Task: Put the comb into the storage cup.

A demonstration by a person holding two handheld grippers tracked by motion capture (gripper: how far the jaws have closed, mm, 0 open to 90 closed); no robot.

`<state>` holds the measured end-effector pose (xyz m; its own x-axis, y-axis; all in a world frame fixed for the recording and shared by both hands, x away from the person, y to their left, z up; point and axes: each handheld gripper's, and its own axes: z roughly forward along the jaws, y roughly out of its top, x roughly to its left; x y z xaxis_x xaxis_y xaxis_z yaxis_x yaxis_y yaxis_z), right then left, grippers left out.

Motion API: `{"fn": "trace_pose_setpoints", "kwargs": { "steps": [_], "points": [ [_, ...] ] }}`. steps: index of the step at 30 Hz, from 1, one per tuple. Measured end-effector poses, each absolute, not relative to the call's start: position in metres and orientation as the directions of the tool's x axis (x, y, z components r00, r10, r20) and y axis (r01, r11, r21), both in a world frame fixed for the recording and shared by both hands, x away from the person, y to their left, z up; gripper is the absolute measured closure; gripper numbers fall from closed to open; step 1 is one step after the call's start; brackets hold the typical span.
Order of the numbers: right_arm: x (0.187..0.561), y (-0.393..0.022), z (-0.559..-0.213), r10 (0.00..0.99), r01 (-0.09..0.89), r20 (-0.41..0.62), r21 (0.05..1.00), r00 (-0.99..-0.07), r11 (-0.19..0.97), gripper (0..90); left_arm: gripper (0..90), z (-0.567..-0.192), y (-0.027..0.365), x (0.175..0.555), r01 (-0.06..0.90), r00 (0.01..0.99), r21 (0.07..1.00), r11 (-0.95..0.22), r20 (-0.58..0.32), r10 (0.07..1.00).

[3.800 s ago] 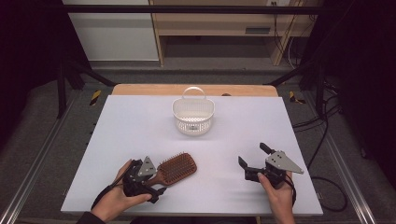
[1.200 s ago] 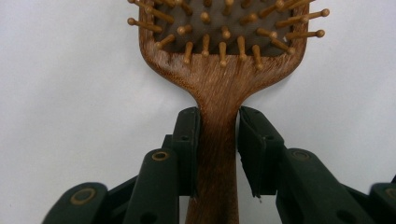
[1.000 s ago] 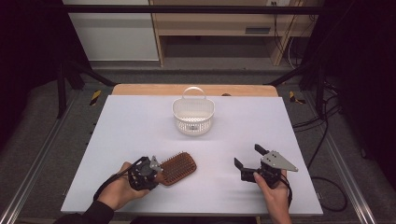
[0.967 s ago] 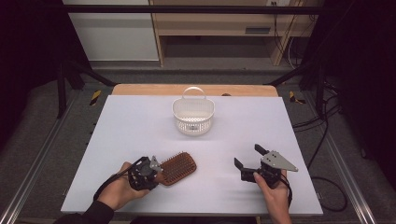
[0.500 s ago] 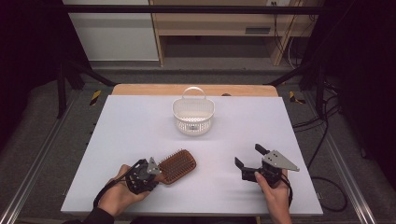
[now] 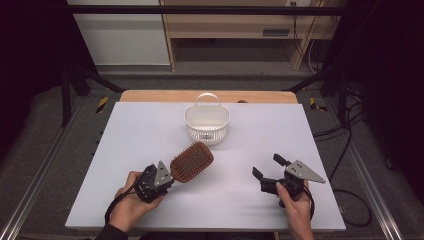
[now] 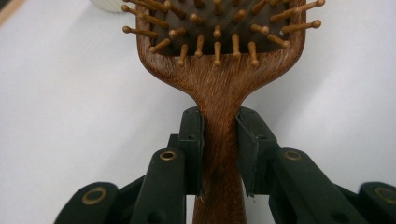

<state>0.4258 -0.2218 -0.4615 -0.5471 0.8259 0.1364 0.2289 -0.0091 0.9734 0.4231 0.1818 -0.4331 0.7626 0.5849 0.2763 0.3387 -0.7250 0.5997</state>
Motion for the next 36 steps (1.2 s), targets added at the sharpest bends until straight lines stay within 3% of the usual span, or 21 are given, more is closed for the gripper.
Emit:
{"fn": "trace_pose_setpoints", "kwargs": {
  "steps": [8, 16, 19, 36],
  "points": [
    [0.423, -0.214, -0.456, 0.813, 0.185, 0.175, 0.979, -0.556, -0.084, 10.3, 72.3, -0.440, 0.181, 0.424, 0.304, 0.726, 0.690, -0.657, 0.278, 0.628],
    [0.424, -0.189, -0.449, 0.748, 0.220, 0.234, 0.968, -0.621, -0.119, 7.8, 72.4, -0.448, 0.184, 0.422, 0.263, 0.691, 0.786, -0.559, 0.251, 0.678],
    [0.422, -0.174, -0.446, 0.713, 0.250, 0.279, 0.957, -0.643, -0.149, 5.0, 72.3, -0.448, 0.184, 0.422, 0.233, 0.689, 0.796, -0.559, 0.271, 0.673],
    [0.425, -0.116, -0.441, 0.650, 0.311, 0.305, 0.944, -0.696, -0.110, 5.7, 72.4, -0.451, 0.169, 0.408, 0.164, 0.696, 0.835, -0.525, 0.278, 0.661]
  ]
}}
